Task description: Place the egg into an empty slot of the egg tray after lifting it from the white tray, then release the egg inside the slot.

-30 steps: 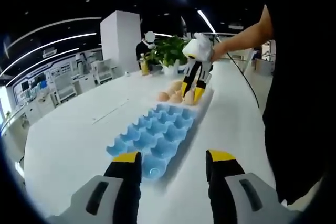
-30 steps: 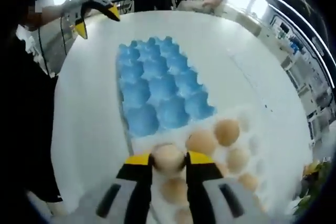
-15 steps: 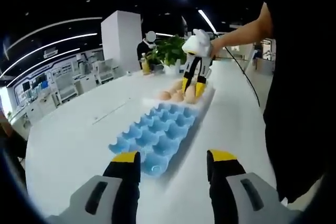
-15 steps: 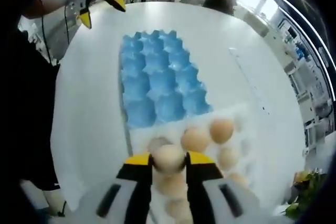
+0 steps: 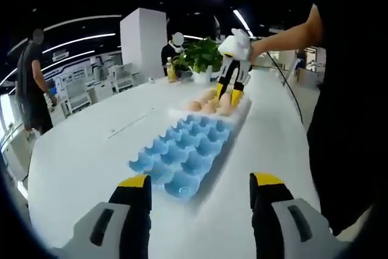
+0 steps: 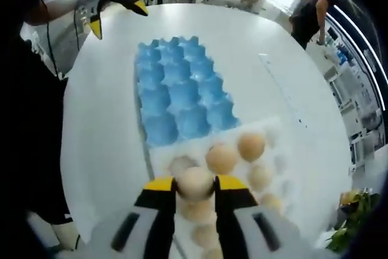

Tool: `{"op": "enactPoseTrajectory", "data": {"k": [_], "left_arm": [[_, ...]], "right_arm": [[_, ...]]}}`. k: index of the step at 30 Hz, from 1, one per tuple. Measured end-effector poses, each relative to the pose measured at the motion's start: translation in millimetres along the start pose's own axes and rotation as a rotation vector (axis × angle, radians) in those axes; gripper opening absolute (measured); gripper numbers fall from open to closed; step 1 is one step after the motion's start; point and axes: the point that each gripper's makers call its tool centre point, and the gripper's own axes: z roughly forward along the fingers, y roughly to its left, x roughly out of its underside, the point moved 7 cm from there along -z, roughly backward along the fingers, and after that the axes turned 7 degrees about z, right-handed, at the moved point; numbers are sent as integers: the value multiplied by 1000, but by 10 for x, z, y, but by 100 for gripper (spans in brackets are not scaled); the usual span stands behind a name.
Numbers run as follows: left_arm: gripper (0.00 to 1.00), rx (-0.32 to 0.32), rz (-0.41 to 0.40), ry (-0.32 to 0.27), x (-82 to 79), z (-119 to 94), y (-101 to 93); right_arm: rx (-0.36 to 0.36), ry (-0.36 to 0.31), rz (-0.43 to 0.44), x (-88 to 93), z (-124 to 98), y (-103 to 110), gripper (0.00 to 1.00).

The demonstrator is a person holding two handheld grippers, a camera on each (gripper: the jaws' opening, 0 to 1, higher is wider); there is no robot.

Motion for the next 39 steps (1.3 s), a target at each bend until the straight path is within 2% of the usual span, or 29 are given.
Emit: {"op": "enactPoseTrajectory", "data": {"k": [9,22,30,39], "left_arm": [[66,0,-1,-4,36,-31,54],[64,8,9,-16,68,-51,101],[64,10,13,-11,91,-48,88],[63,11,11,-16,98,-41,99]], "right_arm": [[8,11,17,5,-1,-10,24],[5,2,9,-166,-17,77,24],[-17,-8,-23,-322,36,158,24],[-46,-42,-61,-576,111,241,24]]}}
